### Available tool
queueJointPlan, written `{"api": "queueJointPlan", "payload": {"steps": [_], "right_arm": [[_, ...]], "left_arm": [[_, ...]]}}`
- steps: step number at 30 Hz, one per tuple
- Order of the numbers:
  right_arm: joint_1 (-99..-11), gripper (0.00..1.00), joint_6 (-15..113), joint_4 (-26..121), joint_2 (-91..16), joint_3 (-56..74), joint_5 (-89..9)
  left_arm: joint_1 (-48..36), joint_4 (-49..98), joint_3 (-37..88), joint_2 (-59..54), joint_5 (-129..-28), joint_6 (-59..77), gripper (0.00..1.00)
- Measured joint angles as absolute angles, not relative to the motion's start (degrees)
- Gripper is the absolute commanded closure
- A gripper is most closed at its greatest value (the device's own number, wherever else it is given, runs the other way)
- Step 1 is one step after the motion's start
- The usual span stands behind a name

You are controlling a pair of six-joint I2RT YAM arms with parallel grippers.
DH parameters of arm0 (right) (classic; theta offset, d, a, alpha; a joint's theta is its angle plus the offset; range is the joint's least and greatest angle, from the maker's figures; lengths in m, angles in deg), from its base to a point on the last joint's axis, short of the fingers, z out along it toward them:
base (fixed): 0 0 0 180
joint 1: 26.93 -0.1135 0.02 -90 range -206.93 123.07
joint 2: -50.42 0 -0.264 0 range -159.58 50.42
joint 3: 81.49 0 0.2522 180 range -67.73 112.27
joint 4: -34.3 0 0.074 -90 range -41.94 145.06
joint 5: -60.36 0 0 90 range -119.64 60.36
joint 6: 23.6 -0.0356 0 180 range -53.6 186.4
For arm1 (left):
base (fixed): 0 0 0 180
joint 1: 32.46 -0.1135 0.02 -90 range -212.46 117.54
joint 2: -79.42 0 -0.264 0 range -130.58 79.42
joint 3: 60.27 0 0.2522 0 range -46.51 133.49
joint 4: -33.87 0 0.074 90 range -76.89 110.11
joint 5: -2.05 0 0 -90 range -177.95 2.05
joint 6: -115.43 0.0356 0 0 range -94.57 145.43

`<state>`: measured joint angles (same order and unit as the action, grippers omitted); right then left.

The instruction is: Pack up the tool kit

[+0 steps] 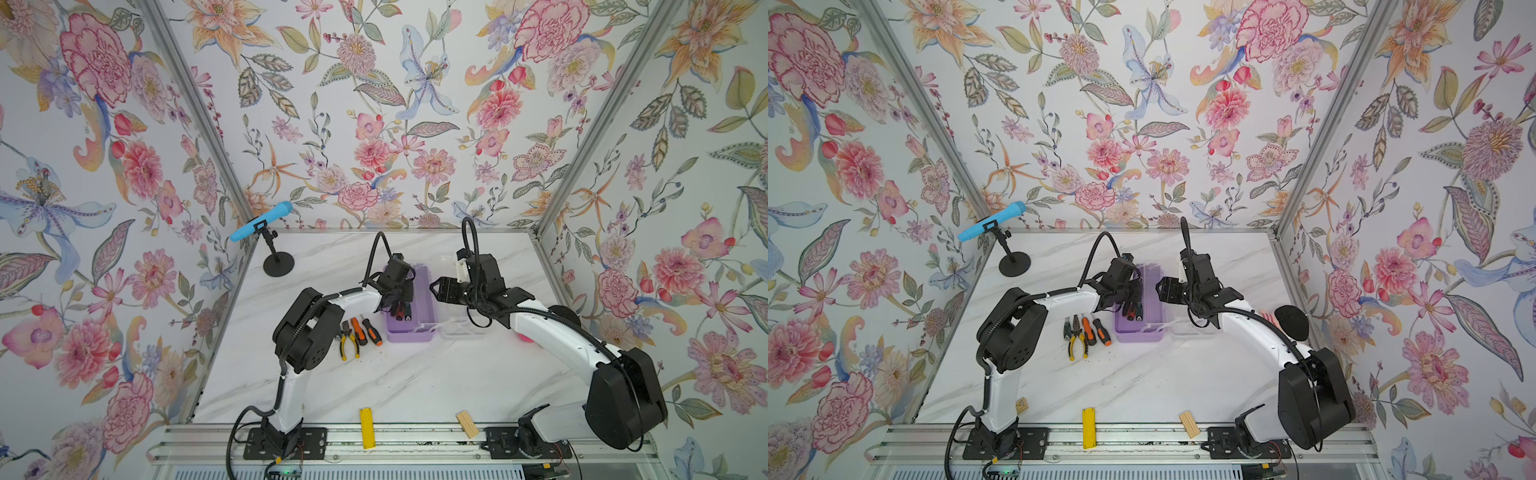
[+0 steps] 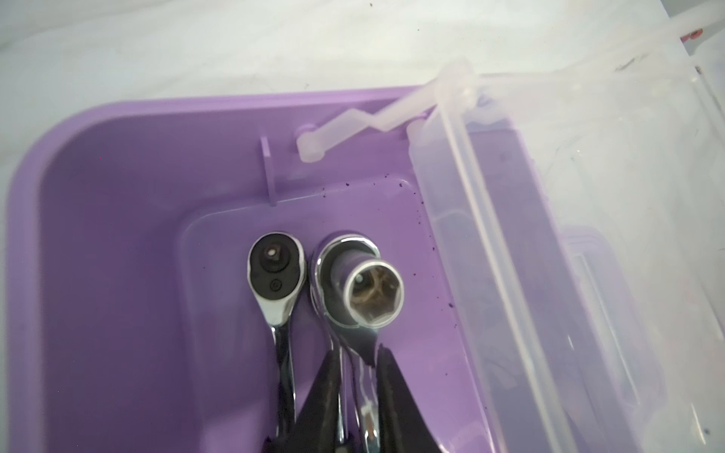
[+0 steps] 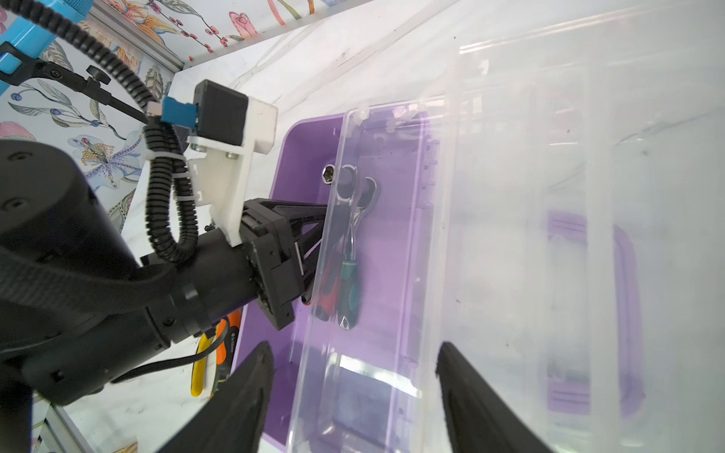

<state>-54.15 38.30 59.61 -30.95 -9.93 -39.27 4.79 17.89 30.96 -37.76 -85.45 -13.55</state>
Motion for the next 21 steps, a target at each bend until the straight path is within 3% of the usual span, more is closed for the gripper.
{"api": "queueJointPlan", "payload": {"steps": [6, 13, 18, 21], "right_arm": [[-54.2, 0.31, 38.3, 59.9, -30.9, -9.9, -39.3], [-54.2, 0.29, 38.3, 60.4, -29.8, -9.9, -39.0], [-54.2, 0.30, 38.3, 60.9, -29.8, -9.4, -39.1], [-54.2, 0.30, 38.5, 61.3, -29.8, -8.4, -39.5]], "left_arm": [[3.6, 17.5, 29.7, -36.5, -85.3, -15.1, 0.75], [3.9, 15.9, 28.5, -30.4, -88.9, -15.7, 0.85], [3.9, 15.7, 28.0, -26.8, -91.3, -16.1, 0.75], [3.9, 16.6, 23.8, -23.1, -93.3, -16.9, 0.64]]}}
